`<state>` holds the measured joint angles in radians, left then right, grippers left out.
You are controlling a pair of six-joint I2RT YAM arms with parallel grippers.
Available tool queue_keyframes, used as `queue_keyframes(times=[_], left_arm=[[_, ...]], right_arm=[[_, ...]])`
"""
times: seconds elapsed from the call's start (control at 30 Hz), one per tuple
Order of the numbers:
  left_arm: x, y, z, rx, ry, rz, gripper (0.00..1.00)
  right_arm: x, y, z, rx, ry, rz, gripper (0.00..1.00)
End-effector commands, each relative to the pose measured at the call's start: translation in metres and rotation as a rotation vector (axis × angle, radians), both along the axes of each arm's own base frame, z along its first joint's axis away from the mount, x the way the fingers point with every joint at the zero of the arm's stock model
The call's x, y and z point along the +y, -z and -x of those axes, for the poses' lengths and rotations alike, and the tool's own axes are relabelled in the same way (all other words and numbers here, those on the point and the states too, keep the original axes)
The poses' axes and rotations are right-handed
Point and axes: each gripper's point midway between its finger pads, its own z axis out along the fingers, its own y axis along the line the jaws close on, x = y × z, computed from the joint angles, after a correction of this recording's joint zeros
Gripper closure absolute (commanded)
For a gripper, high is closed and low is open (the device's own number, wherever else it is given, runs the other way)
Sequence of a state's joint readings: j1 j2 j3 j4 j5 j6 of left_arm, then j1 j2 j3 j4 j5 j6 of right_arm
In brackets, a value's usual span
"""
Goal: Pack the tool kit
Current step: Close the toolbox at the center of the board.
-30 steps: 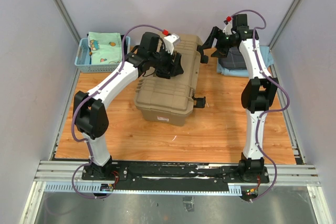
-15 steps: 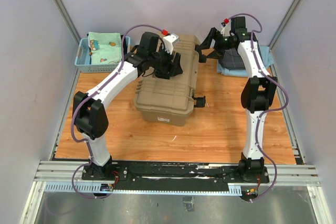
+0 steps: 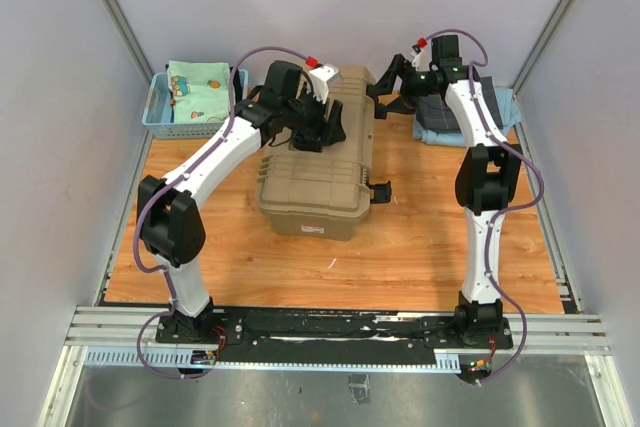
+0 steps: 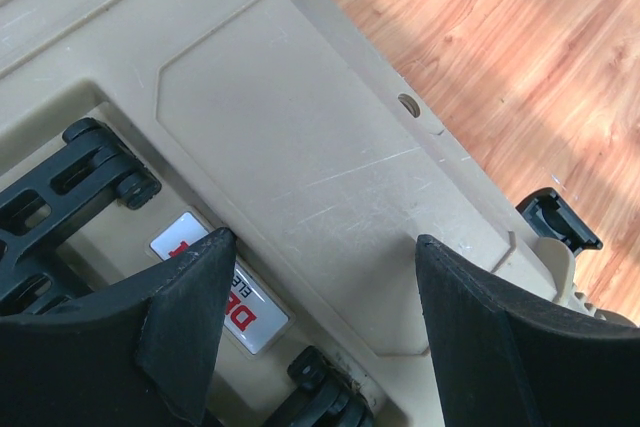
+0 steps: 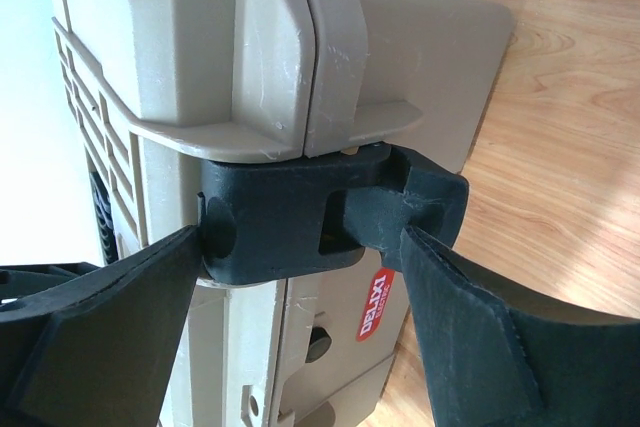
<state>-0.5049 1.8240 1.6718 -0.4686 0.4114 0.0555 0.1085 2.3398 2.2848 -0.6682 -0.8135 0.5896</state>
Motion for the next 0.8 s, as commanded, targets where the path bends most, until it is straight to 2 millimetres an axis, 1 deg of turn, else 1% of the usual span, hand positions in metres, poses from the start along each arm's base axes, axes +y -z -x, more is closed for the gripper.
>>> queue_keyframes(times=[0.0,0.2,0.3,0.47,0.63,0.77], left_arm=[[0.021,0.126,0.07,0.368,0.101,-0.277,0.26],[0.015,0.128,0.073,0.373,0.12,-0.28,0.26],[0.013,0.13,0.074,0.375,0.129,-0.283,0.26],[0.01,0.132,0.075,0.38,0.14,-0.284,0.26],[0.009,0.134,0.076,0.386,0.144,-0.286,0.26],[0.009,0.135,0.075,0.386,0.144,-0.287,0.26]], right_arm=[[0.069,0.087,0.057,0.28,-0.155,0.025,0.18],[0.078,0.09,0.057,0.292,-0.168,-0.024,0.17],[0.082,0.087,0.055,0.291,-0.171,-0.059,0.17],[0.092,0.08,0.048,0.278,-0.176,-0.137,0.16],[0.105,0.067,0.039,0.246,-0.186,-0.239,0.14],[0.108,0.058,0.033,0.201,-0.194,-0.257,0.11]])
